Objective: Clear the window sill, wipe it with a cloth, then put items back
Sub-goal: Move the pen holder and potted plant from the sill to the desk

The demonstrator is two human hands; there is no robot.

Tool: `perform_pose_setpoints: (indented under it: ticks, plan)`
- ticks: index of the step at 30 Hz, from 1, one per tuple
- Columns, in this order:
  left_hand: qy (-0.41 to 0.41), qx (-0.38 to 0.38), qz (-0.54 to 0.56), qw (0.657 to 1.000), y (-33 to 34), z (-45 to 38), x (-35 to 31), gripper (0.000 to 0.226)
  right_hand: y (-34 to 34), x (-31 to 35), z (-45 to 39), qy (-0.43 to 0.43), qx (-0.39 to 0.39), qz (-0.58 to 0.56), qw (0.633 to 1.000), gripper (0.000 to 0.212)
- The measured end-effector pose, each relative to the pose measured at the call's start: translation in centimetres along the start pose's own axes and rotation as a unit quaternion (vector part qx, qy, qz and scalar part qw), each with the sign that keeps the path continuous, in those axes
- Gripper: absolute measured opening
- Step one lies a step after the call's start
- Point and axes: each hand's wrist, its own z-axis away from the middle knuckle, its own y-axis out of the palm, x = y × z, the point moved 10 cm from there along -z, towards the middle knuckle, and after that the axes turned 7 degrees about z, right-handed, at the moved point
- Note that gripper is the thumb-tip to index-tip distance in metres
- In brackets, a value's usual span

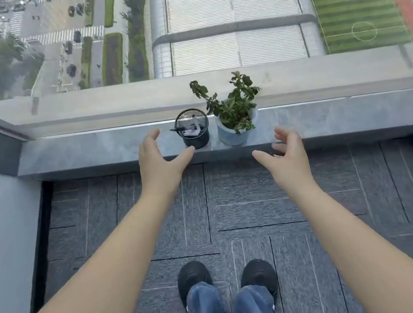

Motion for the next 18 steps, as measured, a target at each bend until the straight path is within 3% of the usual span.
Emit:
perform_pose_setpoints:
  ticks: [7, 13, 15, 18]
  plan:
    - [0.033, -0.014, 0.045, 0.998, 5.7, -9.5, 10.5, 0.089, 6.1, -8.8, -10.3, -0.024, -0.032, 0.005, 0.999, 0.089]
    - [0.07, -0.004, 0.09, 0.993, 9.4, -15.6, 14.7, 0.106, 8.6, -11.0, -17.4, -0.067, -0.06, -0.037, 0.995, 0.109]
    - [0.086, 0.0, 0.114, 0.99, 9.9, -16.7, 14.8, 0.105, 9.2, -10.9, -18.9, -0.093, -0.06, -0.08, 0.991, 0.113]
    - [0.099, 0.001, 0.134, 0.986, 10.3, -17.7, 14.2, 0.084, 9.5, -10.5, -20.2, -0.138, -0.063, -0.128, 0.98, 0.109]
